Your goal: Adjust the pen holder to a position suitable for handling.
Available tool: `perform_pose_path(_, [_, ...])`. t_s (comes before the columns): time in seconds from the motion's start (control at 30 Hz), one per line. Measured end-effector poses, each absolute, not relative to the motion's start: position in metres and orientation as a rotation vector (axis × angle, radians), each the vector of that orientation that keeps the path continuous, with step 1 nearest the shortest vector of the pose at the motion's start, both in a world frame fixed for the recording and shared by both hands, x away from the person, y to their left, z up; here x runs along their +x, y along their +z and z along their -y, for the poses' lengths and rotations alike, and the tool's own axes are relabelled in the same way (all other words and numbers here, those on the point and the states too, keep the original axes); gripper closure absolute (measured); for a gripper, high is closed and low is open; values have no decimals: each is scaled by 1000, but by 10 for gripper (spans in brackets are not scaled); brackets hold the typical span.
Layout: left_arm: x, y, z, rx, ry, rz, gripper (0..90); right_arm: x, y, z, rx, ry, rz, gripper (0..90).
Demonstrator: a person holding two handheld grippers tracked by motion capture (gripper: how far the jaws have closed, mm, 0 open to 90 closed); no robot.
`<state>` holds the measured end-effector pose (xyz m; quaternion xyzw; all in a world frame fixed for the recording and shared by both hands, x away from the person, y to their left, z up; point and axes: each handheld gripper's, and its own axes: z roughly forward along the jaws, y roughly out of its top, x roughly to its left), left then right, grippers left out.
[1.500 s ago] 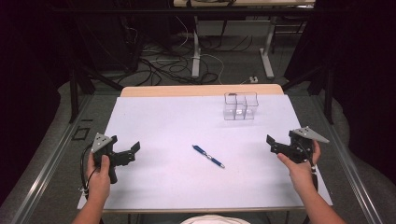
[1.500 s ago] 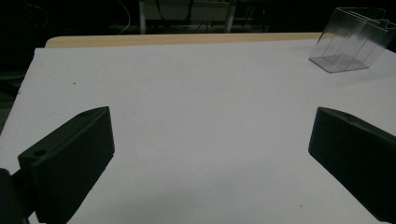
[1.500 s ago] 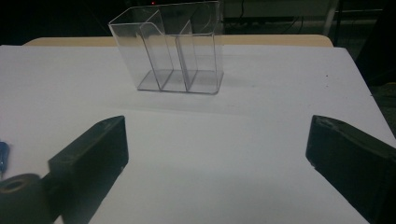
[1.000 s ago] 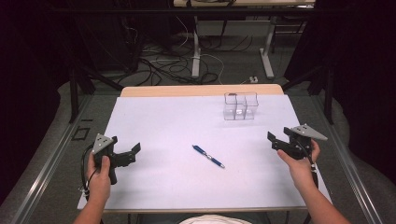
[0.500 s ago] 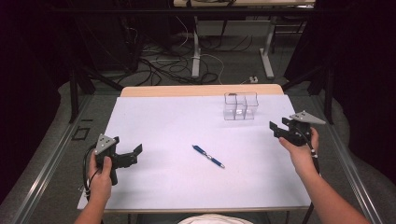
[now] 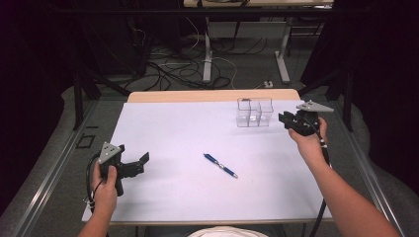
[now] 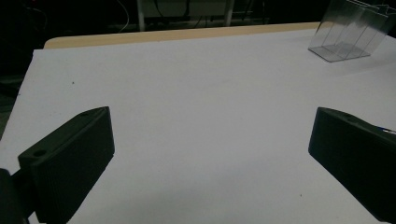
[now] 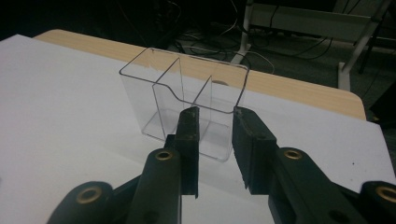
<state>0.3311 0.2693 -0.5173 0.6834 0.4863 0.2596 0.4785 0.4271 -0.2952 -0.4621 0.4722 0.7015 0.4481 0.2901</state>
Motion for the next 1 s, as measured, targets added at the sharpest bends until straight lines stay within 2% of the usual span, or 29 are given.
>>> perform_pose_path(0.2, [331,-518,-271,1663,630,-1193,2,442,-456,286,1272,1151,-1881,771])
perform_pose_path(0.5, [332,-519,-272,1653,624,-1204,2,464,-452,288,1280,1118,-1913,896])
perform_pose_path(1.0, [331,-519,-274,1642,627,-1216,2,502,-475,291,1357,1038,-1883,900])
